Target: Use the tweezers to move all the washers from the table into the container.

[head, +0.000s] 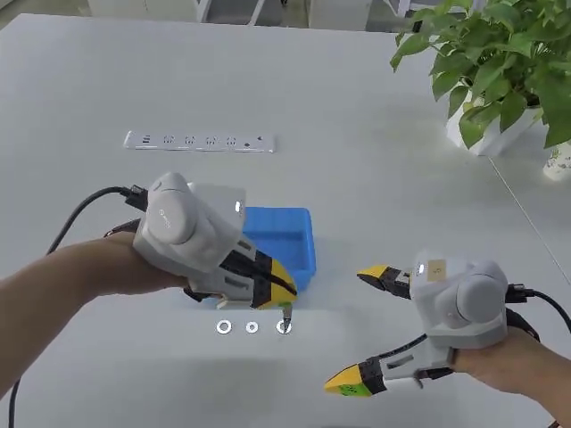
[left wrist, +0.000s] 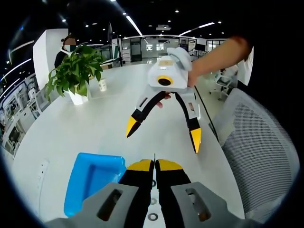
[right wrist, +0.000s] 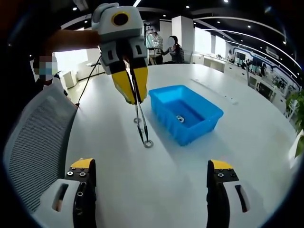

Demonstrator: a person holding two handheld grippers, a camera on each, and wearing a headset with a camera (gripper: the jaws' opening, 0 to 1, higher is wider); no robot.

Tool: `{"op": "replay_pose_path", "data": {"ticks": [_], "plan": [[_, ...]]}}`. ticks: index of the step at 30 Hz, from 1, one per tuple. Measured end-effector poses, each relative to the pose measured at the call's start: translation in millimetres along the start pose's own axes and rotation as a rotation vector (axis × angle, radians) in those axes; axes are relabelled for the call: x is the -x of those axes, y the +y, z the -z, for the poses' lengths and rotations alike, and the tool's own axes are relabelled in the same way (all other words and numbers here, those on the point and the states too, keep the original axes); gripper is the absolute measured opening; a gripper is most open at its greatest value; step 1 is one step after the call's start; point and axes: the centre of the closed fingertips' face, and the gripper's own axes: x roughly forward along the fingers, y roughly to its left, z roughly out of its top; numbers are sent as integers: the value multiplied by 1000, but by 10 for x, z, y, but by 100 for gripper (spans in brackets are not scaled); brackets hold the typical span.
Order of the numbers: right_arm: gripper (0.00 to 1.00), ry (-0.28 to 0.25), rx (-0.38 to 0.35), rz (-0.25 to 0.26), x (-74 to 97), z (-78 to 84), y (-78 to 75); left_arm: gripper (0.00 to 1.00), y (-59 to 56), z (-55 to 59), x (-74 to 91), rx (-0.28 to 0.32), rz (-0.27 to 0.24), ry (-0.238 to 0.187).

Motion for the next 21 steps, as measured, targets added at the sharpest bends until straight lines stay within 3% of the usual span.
{"op": "replay_pose_path", "data": {"ticks": [15,21], "plan": [[97,6,-2,-14,-40,27,34,6,3,75,-21,1,1,-9],[91,-3,11,-29,-64,-6,59,6,3,89,-4,0,4,-7]]}}
